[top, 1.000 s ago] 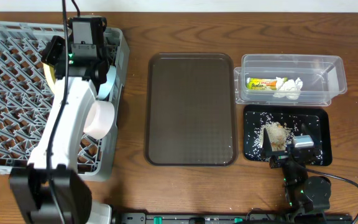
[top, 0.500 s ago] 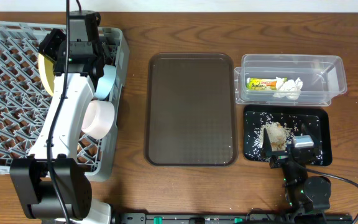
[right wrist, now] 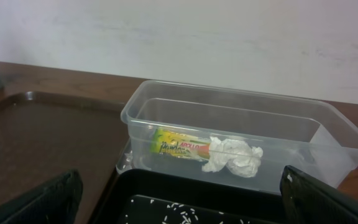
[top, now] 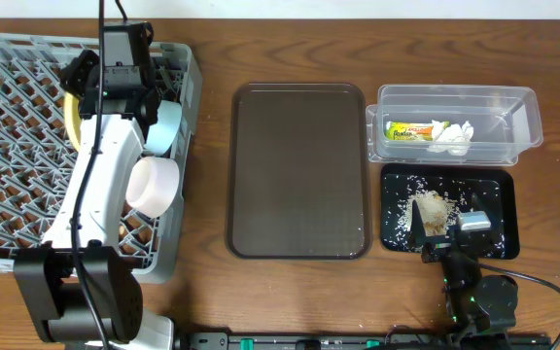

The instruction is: Sort waste into correct bins and load items into the dishwasher

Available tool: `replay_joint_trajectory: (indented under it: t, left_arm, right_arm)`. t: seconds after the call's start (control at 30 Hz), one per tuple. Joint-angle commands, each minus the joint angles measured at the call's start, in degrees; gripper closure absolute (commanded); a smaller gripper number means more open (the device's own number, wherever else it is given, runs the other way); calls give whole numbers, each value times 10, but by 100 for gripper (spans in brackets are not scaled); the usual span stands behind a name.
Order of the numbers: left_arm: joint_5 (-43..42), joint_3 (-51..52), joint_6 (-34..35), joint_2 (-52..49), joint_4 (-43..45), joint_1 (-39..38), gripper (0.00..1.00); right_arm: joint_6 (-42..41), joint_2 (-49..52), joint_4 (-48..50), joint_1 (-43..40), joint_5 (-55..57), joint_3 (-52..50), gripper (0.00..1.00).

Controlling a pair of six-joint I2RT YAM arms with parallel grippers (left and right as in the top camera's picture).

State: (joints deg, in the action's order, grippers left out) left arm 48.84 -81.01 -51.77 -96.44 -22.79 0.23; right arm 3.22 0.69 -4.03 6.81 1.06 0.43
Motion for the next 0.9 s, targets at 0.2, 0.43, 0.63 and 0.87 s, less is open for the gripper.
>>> replay_joint_trajectory:
  t: [0.2, 0.43, 0.63, 0.87]
  left_arm:
    - [57, -1, 195, 38, -22, -64, 25]
    - [-46, -1, 393, 131, -171, -183, 21]
    - [-381, -1, 571, 195, -269, -216, 21]
    - [-609, -1, 572, 216, -273, -216, 12]
  right_arm:
    - [5, -3, -2, -4, 2, -1, 1]
    - [5, -3, -2, -4, 2, -1, 1]
    - [5, -3, -2, -4, 2, -1, 1]
    - [5, -3, -2, -4, 2, -1, 1]
